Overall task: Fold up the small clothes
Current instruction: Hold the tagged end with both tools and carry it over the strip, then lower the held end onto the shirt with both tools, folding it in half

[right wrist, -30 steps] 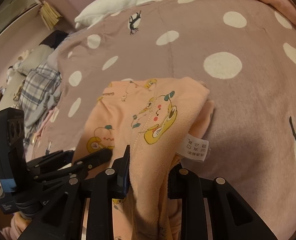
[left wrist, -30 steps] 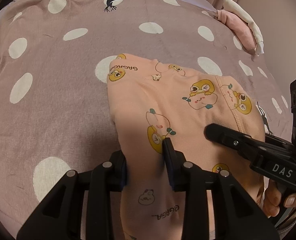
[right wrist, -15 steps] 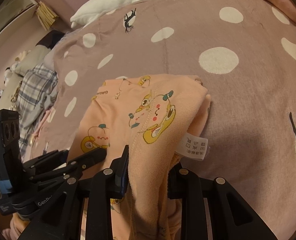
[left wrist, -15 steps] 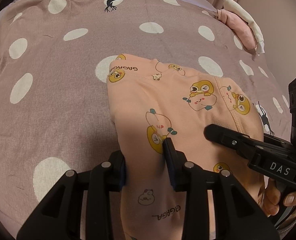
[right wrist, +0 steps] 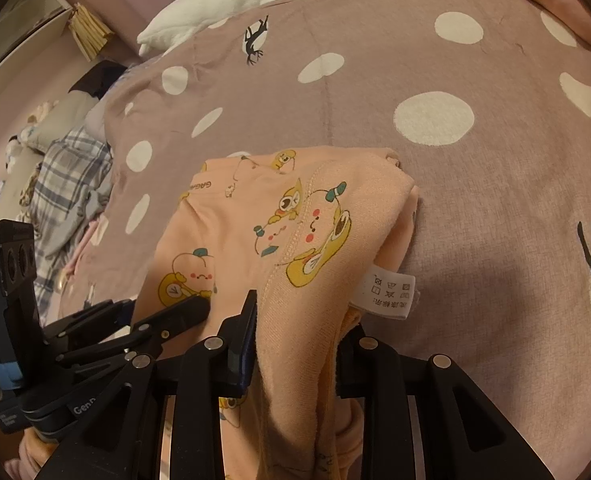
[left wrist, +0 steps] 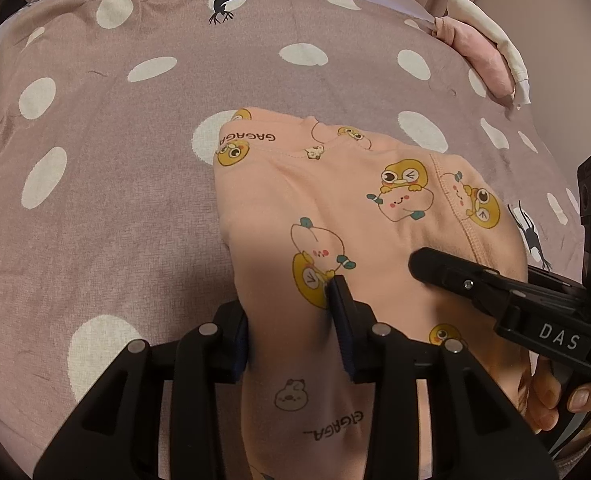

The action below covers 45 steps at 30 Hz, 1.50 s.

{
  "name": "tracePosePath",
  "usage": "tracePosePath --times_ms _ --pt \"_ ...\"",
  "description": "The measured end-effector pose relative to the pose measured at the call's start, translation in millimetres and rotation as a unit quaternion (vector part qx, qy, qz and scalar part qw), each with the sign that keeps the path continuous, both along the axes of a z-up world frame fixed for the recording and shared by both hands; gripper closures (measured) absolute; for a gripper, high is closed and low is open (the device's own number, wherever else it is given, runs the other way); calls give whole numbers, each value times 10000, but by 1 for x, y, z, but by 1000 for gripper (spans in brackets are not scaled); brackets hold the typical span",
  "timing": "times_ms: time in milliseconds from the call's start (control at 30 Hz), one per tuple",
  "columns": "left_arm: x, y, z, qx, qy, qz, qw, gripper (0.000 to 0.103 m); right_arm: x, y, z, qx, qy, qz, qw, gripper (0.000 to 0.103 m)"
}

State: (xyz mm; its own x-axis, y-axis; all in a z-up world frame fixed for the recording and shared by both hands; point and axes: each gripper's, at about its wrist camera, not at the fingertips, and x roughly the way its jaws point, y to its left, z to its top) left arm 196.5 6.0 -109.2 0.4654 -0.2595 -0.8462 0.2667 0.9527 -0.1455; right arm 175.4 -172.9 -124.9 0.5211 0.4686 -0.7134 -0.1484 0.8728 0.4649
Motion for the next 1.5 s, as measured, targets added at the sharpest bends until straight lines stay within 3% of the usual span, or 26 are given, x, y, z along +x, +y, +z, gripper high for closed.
tracePosePath --times_ms 1500 --pt "0 2 -2 179 54 207 9996 45 -1 1 0 -115 35 -87 9999 69"
